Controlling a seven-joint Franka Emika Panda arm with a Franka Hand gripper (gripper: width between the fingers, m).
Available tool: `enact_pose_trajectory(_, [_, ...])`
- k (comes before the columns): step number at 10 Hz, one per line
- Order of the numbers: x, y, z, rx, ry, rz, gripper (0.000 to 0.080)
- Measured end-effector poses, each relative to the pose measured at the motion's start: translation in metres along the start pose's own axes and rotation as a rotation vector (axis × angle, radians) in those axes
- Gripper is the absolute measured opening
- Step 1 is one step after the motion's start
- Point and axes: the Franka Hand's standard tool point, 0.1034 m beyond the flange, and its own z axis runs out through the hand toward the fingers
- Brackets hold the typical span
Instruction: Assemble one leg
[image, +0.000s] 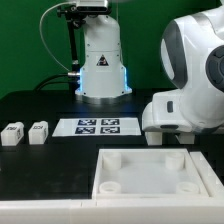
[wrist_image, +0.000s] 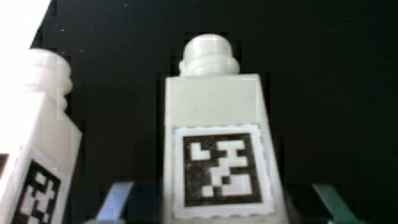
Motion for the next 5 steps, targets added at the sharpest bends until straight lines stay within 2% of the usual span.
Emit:
enact_pose_trajectory(4, [0.0, 0.001, -0.001, -0.001, 0.0, -0.005, 0.029])
enact_pose_trajectory(5, [-0.005, 0.009, -0.026, -0.013, 0.013, -0.044, 0.029])
